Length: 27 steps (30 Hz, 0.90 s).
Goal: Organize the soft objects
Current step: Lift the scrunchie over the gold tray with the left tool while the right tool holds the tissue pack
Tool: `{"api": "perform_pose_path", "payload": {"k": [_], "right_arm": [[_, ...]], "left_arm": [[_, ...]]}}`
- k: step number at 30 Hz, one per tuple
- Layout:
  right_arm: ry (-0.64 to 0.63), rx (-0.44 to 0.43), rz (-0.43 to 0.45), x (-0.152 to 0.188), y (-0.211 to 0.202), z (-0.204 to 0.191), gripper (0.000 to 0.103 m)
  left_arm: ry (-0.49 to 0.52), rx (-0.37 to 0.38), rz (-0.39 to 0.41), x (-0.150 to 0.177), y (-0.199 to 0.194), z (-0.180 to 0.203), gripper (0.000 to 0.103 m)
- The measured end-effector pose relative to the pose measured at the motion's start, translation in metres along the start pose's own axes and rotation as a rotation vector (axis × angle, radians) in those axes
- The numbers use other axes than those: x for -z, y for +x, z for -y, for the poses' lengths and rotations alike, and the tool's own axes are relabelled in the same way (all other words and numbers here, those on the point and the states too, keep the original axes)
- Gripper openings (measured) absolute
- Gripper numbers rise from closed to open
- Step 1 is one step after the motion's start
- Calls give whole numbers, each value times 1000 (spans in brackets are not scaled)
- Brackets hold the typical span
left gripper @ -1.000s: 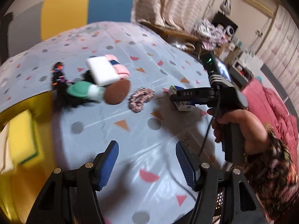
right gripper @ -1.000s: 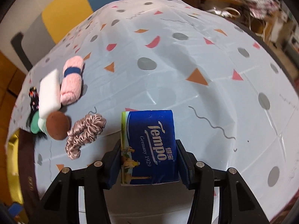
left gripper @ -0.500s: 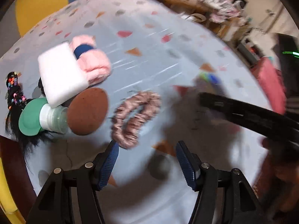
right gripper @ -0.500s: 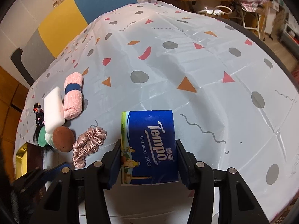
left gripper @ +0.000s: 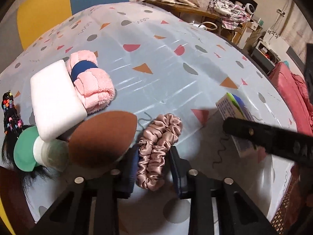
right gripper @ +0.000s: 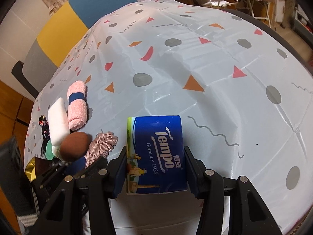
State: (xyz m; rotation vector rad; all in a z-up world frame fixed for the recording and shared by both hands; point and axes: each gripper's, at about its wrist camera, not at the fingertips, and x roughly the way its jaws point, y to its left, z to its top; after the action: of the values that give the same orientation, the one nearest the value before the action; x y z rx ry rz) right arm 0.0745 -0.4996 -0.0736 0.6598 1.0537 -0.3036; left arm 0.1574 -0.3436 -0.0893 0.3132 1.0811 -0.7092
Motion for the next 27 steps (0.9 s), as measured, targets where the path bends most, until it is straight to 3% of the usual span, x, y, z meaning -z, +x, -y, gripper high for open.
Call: {"api": "perform_pose_path", "payload": {"k": [8, 11, 12, 15, 18, 20, 22, 27], "right_arm": [[-10, -12, -1, 0, 0, -3, 53], [-20, -14, -6, 2, 1, -5, 53], [-22, -16, -8, 2, 2, -6, 53], [-36, -24, -12, 4, 3, -9, 53], [-68, -26, -4, 5, 2, -15, 53], [-91, -20, 5, 6, 1, -19, 53], [-107, -9, 7, 6, 2, -21, 53], [-114, -3, 1, 6, 4, -21, 53]], "left_arm": [[-115, 69, 13, 41, -25, -12, 22], [-106, 53, 22, 61, -37, -10, 22], [-97, 52, 24, 65, -39, -8, 23], [-51, 29, 25, 66, -40, -1, 43], [-46, 4, 22, 59, -35, 2, 44], [-44, 10, 29, 57, -33, 2, 41], [-41, 10, 28, 58, -34, 1, 27], [-85, 53, 34, 71, -44, -10, 24]]}}
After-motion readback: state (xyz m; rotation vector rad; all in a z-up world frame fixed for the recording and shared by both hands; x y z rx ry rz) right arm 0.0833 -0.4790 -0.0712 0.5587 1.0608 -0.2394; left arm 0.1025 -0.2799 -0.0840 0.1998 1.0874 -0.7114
